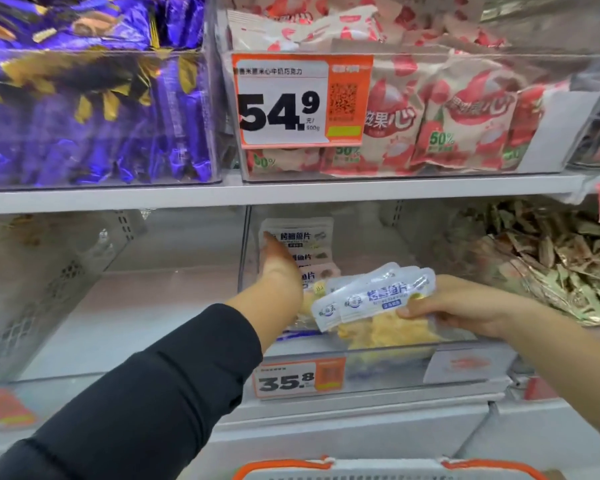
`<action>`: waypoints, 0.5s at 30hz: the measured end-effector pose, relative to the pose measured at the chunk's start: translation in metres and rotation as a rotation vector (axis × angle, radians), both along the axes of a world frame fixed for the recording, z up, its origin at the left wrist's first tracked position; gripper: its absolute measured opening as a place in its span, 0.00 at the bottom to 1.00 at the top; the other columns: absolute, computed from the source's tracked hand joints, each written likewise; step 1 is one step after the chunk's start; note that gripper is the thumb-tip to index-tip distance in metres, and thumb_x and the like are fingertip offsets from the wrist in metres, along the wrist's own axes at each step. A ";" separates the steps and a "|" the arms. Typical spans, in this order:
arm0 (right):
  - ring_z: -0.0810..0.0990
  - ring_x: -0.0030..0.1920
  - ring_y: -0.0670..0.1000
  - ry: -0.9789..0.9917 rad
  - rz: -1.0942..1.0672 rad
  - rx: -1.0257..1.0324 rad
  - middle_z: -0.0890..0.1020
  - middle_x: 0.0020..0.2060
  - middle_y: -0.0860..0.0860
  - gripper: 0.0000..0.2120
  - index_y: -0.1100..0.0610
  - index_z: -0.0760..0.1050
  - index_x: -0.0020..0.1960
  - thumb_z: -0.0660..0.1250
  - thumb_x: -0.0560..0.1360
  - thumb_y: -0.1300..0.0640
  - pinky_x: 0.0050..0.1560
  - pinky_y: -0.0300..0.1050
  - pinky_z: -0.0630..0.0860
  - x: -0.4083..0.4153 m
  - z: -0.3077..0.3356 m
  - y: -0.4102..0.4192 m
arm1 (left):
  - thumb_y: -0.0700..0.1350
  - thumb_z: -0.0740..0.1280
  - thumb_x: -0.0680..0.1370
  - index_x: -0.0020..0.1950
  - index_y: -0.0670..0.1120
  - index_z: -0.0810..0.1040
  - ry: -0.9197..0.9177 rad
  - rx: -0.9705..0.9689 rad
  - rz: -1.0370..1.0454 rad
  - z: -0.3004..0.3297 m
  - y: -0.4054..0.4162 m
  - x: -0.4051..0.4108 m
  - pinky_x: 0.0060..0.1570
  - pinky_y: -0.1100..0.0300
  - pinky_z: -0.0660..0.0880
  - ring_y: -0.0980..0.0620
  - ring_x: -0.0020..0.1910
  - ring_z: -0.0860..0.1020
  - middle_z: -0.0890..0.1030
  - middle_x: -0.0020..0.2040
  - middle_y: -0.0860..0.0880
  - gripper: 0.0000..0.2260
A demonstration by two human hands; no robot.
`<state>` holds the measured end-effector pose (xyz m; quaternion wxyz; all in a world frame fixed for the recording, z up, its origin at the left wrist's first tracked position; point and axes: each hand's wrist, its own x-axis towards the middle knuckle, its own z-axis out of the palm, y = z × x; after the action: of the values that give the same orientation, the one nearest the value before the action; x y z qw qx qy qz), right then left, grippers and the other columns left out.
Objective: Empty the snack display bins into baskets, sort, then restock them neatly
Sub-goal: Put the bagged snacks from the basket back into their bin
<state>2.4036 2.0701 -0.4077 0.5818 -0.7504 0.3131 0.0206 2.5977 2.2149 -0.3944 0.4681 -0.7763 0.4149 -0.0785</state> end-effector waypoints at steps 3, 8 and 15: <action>0.69 0.33 0.44 0.052 -0.019 -0.034 0.76 0.35 0.48 0.15 0.56 0.79 0.55 0.76 0.69 0.61 0.32 0.33 0.69 0.022 -0.003 0.011 | 0.61 0.57 0.80 0.77 0.46 0.59 0.040 -0.009 -0.024 0.012 0.008 0.000 0.73 0.35 0.46 0.37 0.76 0.56 0.61 0.77 0.41 0.30; 0.72 0.36 0.48 0.143 -0.061 -0.057 0.76 0.40 0.54 0.16 0.57 0.76 0.51 0.78 0.67 0.58 0.41 0.39 0.73 0.058 -0.008 0.023 | 0.58 0.59 0.78 0.70 0.47 0.69 0.139 -0.680 -0.225 0.038 0.063 0.003 0.74 0.45 0.50 0.43 0.70 0.64 0.71 0.68 0.45 0.23; 0.70 0.35 0.48 0.232 -0.063 -0.064 0.73 0.32 0.51 0.10 0.58 0.76 0.42 0.77 0.69 0.59 0.47 0.41 0.75 0.096 -0.013 0.043 | 0.59 0.64 0.77 0.77 0.54 0.56 1.183 -1.583 0.241 -0.001 0.126 -0.007 0.62 0.58 0.63 0.50 0.73 0.65 0.65 0.75 0.53 0.32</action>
<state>2.4996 2.1131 -0.4209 0.5177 -0.7509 0.4023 0.0792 2.5902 2.3410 -0.3953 -0.4621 -0.8159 0.3279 0.1152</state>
